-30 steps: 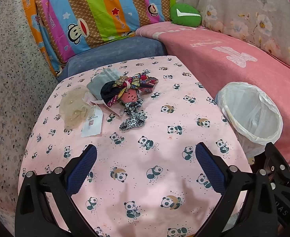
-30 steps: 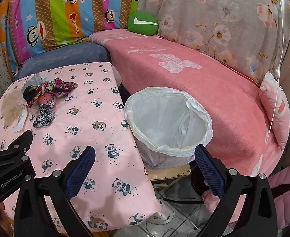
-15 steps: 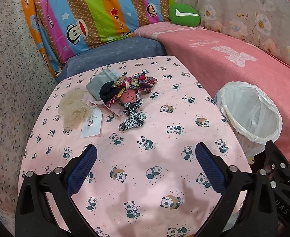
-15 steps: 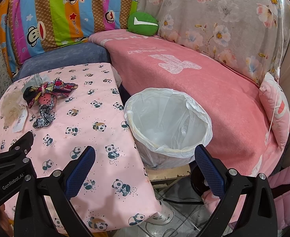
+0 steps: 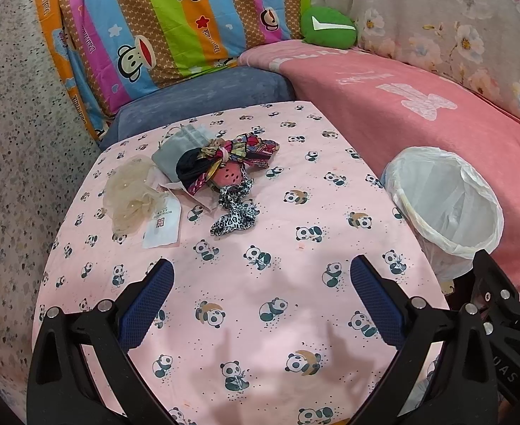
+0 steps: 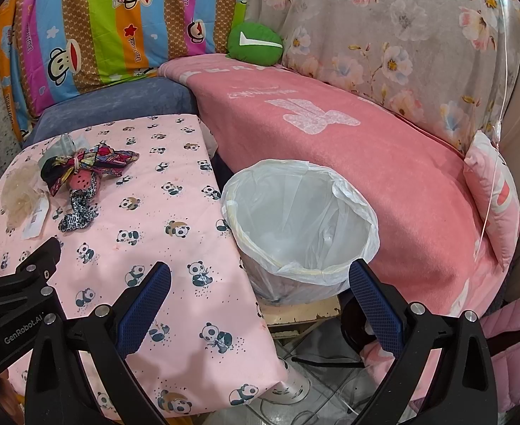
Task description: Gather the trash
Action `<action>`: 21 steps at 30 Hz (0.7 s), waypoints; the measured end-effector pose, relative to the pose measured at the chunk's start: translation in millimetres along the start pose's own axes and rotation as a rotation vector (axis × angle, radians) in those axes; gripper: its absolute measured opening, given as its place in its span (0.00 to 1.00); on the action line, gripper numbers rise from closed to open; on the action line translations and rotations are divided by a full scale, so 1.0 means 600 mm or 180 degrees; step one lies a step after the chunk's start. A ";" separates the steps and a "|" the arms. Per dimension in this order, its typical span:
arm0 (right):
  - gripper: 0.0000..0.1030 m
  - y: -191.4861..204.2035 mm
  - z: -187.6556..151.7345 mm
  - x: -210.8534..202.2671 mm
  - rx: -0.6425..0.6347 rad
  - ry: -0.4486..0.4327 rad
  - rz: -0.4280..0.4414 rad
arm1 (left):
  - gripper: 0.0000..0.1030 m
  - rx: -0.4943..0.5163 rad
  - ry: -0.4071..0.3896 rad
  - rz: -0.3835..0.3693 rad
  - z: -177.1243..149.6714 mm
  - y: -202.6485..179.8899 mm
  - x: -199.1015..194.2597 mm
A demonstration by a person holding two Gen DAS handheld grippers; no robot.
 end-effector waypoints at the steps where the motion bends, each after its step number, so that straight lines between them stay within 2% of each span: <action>1: 0.93 -0.002 0.002 -0.001 -0.0001 0.0000 0.0000 | 0.92 0.0000 0.0000 -0.0001 0.000 0.000 0.000; 21: 0.93 -0.006 0.009 0.002 -0.0005 -0.0005 -0.0019 | 0.92 0.0001 -0.0030 -0.0081 0.008 -0.005 0.001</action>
Point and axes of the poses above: each gripper's, at about its wrist camera, not at the fingertips, and x roughly the way its jaws point, y to its left, z to its top, the point moved 10 cm from there along x, roughly the way its jaws point, and after that the axes turned 4 degrees about x, right-handed, at the moved point
